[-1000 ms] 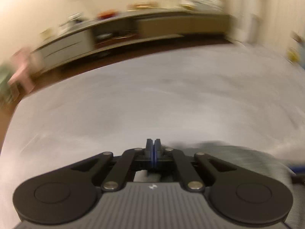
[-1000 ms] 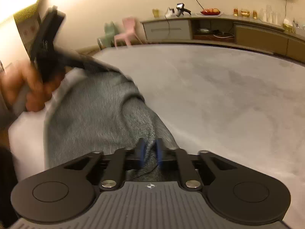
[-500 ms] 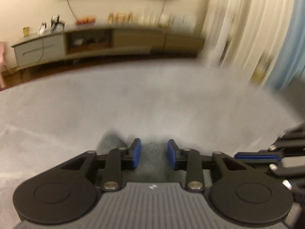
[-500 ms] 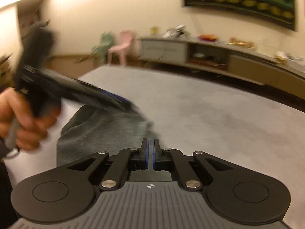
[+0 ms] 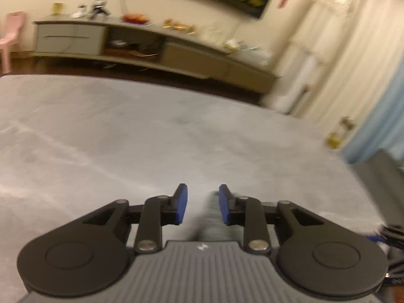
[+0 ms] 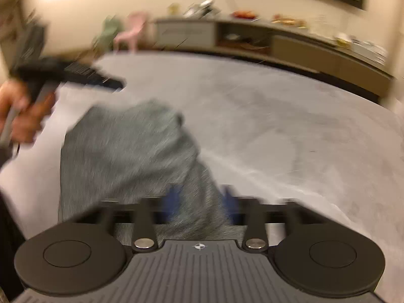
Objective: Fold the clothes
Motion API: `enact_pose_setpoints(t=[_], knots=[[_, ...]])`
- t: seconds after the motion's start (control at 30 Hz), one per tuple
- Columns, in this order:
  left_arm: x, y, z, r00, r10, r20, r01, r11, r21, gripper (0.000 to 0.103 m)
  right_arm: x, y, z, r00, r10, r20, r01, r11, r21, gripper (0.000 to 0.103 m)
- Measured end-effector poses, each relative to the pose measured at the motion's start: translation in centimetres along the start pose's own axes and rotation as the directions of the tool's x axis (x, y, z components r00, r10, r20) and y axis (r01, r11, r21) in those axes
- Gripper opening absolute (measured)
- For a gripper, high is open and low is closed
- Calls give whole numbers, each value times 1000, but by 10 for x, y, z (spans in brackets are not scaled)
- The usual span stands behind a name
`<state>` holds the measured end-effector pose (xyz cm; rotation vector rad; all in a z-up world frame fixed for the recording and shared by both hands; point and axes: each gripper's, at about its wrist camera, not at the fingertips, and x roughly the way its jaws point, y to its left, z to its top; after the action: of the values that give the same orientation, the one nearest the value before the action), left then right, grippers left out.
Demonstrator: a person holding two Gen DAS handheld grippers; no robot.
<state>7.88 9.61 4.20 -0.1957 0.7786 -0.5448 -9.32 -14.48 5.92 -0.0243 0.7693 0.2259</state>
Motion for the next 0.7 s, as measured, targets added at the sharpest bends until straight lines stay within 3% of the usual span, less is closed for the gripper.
enact_pose_setpoints(t=[0.1,0.17,0.2,0.23,0.27,0.3,0.33,0.4,0.53,0.6,0.63,0.7], knots=[[23,-19,-12,997,-4,-80,8,998,55,50,-8,-14,-17,1000,-15,-7,16,995,99,82],[43,-27,-27,992,23,-124,-14,997,72,47,-4,-24,-32,999,23,-38,-17,985,169,80],[50,-31,-32,991,49,-123,-38,995,90,38,-1,-27,-38,997,48,-53,-38,981,190,74],[55,-35,-35,990,79,-114,-65,991,115,4,5,-26,-42,995,74,-67,-59,979,197,33],[59,-36,-37,988,113,-105,-99,986,132,3,10,-25,-44,994,79,-73,-64,980,191,15],[60,-33,-40,983,154,-96,-140,981,137,1,12,-25,-44,996,61,-62,-50,983,175,15],[60,-29,-42,978,187,-90,-174,976,133,1,12,-26,-44,998,37,-43,-30,987,156,7],[56,-20,-42,973,215,-88,-207,974,95,1,12,-36,-41,1000,-3,-18,6,985,170,5],[43,-14,-40,978,187,-92,-183,982,51,1,12,-48,-48,999,-22,-49,32,978,208,5],[23,-22,-35,987,156,-42,-153,986,65,3,7,-30,-51,995,-88,-47,96,976,193,21],[13,-27,-32,990,139,-17,-138,988,73,6,-2,-23,-52,990,-136,-31,140,975,173,34],[-9,-36,-28,995,93,35,-96,991,92,17,-27,1,-51,977,-208,50,200,971,131,42]])
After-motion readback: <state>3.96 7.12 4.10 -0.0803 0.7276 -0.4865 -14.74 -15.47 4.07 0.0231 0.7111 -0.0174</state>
